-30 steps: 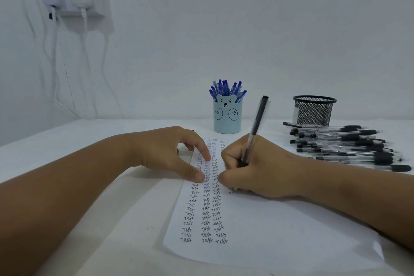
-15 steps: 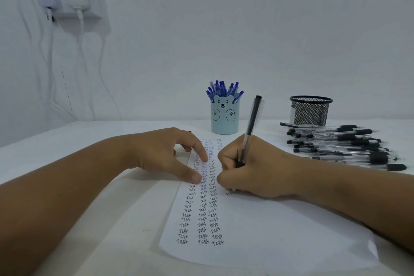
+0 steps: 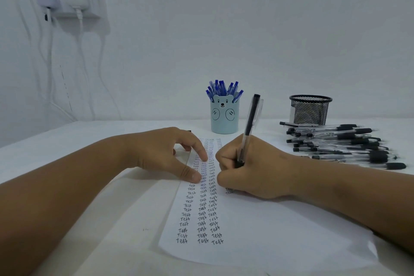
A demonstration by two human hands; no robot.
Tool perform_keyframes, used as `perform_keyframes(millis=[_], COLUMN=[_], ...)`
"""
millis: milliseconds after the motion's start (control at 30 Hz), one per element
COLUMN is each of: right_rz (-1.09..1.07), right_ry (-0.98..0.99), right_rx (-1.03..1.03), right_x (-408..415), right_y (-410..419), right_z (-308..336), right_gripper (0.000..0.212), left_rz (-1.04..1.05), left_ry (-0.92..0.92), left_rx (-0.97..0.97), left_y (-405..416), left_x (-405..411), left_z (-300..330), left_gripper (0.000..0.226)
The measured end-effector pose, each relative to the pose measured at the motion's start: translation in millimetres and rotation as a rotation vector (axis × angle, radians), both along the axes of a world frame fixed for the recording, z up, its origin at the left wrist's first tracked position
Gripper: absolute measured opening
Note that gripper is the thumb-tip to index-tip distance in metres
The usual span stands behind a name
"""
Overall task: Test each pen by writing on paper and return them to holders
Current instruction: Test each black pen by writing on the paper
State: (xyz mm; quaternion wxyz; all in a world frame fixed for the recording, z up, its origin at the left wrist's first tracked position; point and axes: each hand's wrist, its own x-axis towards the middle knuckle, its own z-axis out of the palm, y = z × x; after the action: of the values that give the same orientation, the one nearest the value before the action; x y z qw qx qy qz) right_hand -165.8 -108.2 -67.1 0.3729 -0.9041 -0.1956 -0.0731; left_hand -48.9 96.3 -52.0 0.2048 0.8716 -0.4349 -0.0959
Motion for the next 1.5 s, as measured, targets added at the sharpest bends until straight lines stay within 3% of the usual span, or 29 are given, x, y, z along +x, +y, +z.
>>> perform_keyframes(millis=[100,233,300,500,667,867,1200,1300,1500], right_rz=[-0.017,-0.129,-0.148,-0.267,-0.248,-0.256,-0.341,-0.376,-0.594], right_ry=[0.016,0.117,0.051,-0.092,-0.139,-0.203,-0.216,-0.183,-0.066], right_rx=[0.105,0.517,0.545,0.482,0.319,0.181,-0.182,-0.317,-0.665], right_x=[0.1,3.4,8.1,12.6,14.5,20.3,21.9,23.5,11.9], right_y=[0.5,-5.9,-12.7,-25.7,-25.3,-22.9,-36.0,-45.0,-90.7], right_z=[-1.4,3.8,10.9,16.2,12.9,7.2,13.0,22.0,57.8], right_gripper=[0.045,0.058,0.067,0.045,0.01,0.022,0.012,0.018,0.023], left_rz=[0.0,-0.016,-0.015,-0.017,-0.012,-0.013,0.007,0.061,0.085], left_ry=[-0.003,0.009,0.014,0.016,0.012,0.011,-0.027,-0.115,-0.163], left_rx=[0.0,-0.004,-0.005,-0.014,-0.014,-0.013,-0.046,-0.066,-0.121], left_y=[0.8,0.1,0.2,1.1,0.7,1.1,0.4,-2.2,-6.1], left_x=[0.1,-1.6,-1.6,-0.2,-0.6,-0.9,-2.5,0.5,2.0], left_z=[-0.2,0.3,0.9,0.9,0.2,1.2,-1.8,-7.5,-12.7], left_gripper=[0.06,0.05,0.048,0.042,0.046,0.044,0.038,0.049,0.021])
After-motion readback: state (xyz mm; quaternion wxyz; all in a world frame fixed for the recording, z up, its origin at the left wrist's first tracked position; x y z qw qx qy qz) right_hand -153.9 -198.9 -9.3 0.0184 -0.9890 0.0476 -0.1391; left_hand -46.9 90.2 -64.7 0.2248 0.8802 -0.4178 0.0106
